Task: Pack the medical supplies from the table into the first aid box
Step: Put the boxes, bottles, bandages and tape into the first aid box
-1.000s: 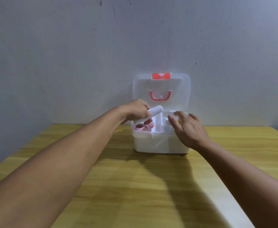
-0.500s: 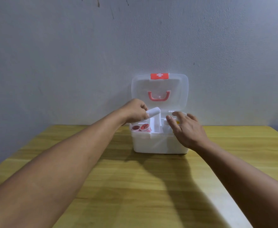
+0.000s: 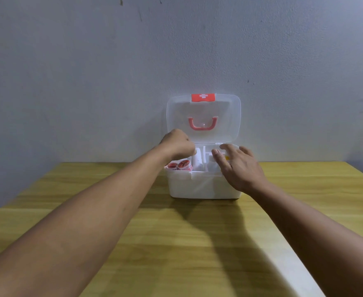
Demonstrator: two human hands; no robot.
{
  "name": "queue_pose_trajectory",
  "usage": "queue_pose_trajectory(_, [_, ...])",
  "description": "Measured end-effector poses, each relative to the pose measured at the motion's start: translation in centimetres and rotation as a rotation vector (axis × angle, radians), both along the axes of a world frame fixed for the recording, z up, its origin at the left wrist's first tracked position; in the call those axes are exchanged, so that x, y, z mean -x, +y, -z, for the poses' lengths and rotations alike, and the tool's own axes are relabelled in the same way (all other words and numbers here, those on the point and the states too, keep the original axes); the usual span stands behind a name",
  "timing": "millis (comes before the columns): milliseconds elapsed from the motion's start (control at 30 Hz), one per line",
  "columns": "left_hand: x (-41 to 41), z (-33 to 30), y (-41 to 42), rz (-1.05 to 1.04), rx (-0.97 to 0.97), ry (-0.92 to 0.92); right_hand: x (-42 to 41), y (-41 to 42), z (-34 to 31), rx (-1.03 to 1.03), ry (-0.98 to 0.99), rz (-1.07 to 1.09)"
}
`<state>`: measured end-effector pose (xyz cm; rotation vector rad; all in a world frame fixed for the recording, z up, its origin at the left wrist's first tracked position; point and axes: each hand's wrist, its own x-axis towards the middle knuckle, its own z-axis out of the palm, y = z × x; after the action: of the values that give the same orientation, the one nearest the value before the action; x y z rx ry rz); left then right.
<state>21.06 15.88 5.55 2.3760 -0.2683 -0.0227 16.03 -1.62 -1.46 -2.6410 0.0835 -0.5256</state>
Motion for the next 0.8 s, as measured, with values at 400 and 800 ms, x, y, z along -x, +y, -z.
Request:
queue_pose_trajectory(400, [1.4, 0.3, 2.2, 0.188, -0.040, 0.033, 0.2, 0.1, -0.2, 0.008, -0.002, 0.006])
queue_pose_trajectory(800, [1.6, -0.8, 2.4, 0.249, 0.003, 0.104, 0.2, 0.2, -0.1, 0.017, -0.004, 0.016])
